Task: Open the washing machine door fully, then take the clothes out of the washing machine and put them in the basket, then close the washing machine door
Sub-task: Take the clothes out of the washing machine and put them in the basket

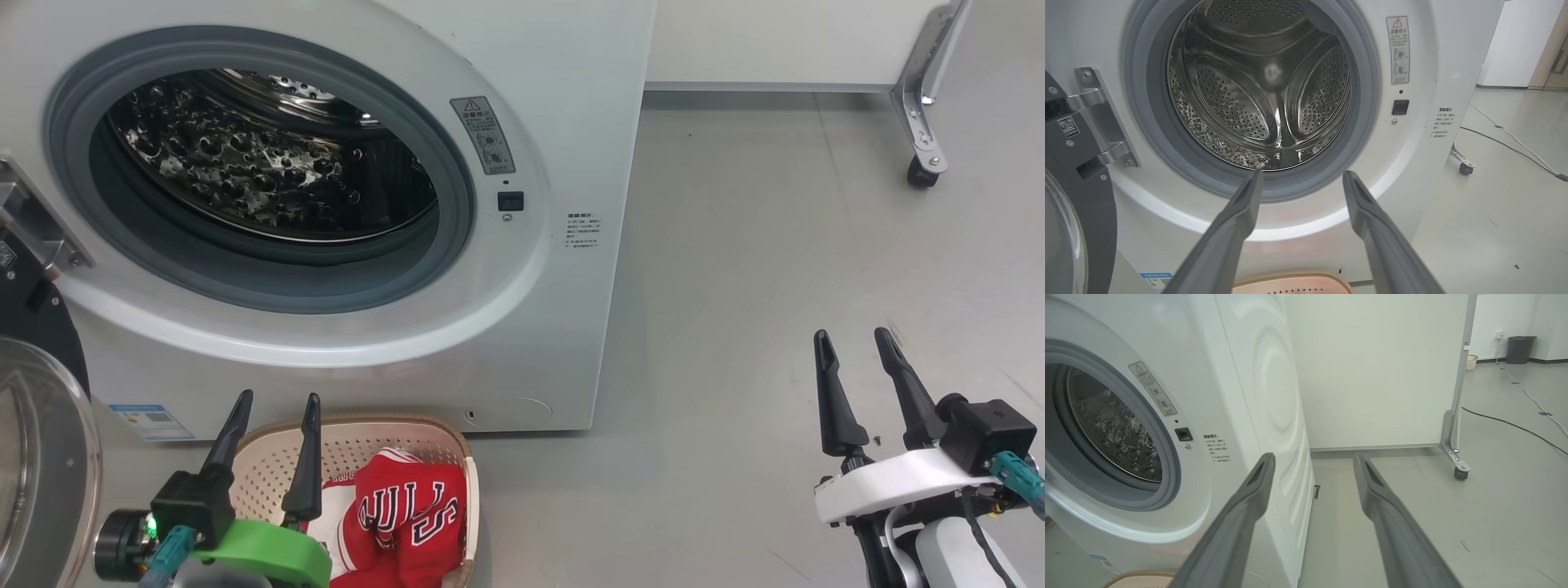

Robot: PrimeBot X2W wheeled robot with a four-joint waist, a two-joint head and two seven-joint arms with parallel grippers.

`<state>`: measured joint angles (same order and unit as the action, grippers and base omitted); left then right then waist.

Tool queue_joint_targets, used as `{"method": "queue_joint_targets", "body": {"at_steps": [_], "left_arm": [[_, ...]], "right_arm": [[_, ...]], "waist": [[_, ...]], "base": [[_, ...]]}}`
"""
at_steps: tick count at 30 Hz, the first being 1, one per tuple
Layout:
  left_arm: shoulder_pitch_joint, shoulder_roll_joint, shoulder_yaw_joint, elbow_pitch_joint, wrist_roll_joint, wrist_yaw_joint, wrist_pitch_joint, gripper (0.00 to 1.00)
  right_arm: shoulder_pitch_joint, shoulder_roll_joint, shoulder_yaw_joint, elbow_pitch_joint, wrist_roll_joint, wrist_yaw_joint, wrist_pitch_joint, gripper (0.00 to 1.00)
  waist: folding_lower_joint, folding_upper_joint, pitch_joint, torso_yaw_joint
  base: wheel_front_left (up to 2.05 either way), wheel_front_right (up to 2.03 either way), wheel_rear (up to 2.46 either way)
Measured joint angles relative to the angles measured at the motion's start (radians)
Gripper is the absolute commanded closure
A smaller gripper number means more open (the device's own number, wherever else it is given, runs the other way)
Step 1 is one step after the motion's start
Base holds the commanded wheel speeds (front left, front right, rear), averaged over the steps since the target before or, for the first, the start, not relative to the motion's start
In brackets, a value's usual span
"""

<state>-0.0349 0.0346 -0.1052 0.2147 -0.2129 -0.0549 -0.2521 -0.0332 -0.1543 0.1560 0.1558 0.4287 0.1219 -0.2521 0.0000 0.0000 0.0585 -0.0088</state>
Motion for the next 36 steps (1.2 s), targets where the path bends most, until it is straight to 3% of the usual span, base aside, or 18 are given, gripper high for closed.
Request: {"method": "queue_joint_targets", "body": {"at_steps": [8, 36], "left_arm": [[0.021, 0.000, -0.011, -0.031, -0.024, 0.028, 0.000, 0.00], [0.049, 0.002, -0.040, -0.075, -0.024, 0.064, 0.000, 0.00]], "right_arm": [[0.000, 0.003, -0.005, -0.003, -0.004, 0.000, 0.000, 0.00], [0.001, 0.016, -0.007, -0.004, -0.015, 0.000, 0.000, 0.00]], "waist": [[0.0000, 0.0000, 0.001, -0.009], [0.0000, 0.0000, 0.002, -0.011]], "base": [[0.00, 0.00, 0.00], [0.00, 0.00, 0.00]]}}
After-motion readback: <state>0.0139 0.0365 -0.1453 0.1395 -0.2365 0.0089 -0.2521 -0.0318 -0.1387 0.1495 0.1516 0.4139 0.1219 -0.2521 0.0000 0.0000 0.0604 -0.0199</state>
